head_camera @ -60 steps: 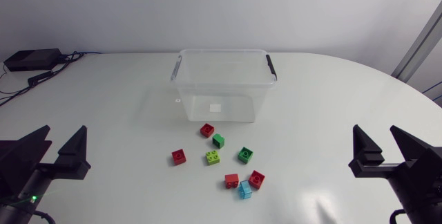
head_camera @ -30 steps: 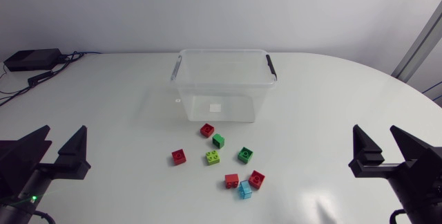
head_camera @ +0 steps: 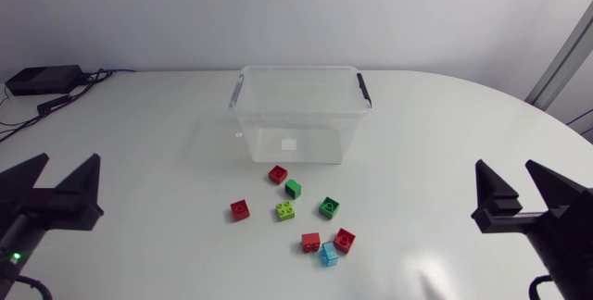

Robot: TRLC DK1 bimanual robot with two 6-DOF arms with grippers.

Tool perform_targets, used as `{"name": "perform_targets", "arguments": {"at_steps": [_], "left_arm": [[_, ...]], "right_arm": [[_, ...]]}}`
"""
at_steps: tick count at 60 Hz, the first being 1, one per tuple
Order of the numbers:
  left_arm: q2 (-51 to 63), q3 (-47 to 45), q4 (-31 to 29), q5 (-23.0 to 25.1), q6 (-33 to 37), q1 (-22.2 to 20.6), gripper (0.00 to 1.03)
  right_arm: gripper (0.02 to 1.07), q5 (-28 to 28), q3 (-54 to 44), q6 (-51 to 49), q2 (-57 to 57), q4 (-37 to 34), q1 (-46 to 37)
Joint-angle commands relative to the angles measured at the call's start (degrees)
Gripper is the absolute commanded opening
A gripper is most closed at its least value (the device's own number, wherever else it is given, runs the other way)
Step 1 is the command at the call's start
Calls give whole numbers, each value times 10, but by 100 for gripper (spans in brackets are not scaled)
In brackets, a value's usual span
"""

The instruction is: Place the duplo bricks in the container

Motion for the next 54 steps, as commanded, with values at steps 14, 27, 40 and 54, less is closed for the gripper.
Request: {"name": "perform_targets", "arguments": {"at_steps": [14,27,40,54], "left_arm": [[284,213,-59,1,-5,-24,96],[530,347,-138,1,50,-65,90],[730,389,-174,32,227,-137,93],[834,357,-145,110,341,-198,93]], "right_arm": [[102,-25,165,16,236,-17,15],[102,-65,239,32,388,-64,16],[102,-155,260,33,503,-109,0],[102,-204,275,-78,551,-187,23]]}}
